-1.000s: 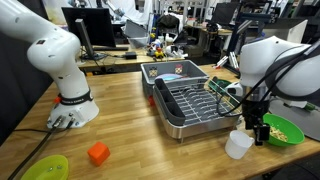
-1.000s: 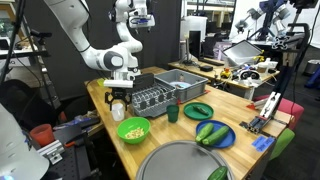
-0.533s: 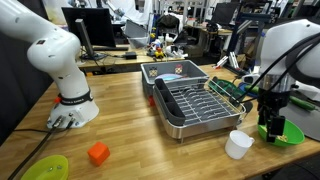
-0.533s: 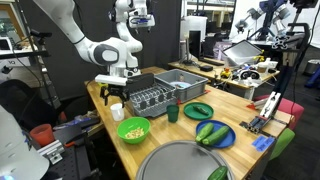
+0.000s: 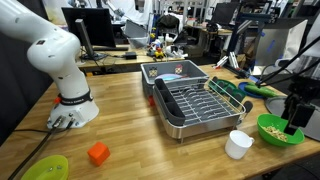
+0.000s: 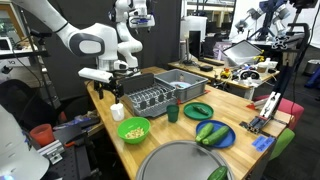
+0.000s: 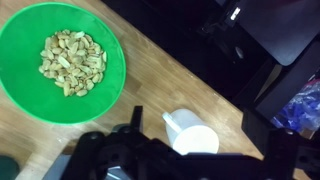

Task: Move the white cup to the left end of the table behind the plate dryer

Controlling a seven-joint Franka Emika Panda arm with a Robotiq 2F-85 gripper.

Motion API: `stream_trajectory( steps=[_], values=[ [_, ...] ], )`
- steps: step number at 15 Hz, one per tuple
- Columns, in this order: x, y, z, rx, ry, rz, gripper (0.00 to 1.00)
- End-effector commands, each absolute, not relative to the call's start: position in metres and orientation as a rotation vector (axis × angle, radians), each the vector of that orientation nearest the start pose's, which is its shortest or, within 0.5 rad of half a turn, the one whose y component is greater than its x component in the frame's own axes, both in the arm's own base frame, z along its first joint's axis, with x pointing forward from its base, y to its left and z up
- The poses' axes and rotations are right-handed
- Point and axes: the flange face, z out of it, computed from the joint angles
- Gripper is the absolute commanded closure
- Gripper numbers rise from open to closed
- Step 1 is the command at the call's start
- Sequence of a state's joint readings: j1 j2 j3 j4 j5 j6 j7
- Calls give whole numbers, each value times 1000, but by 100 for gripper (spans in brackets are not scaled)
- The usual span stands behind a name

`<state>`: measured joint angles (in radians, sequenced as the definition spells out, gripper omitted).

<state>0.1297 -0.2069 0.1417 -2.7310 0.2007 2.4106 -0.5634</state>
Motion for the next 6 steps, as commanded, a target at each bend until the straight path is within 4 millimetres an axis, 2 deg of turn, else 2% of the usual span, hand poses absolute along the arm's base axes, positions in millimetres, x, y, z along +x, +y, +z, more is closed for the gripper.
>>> stream_trajectory(
  steps=[1, 6],
  values=[
    [364, 100, 283, -2859, -992, 124, 0],
    [359, 99, 286, -2863, -992, 94, 0]
  ],
)
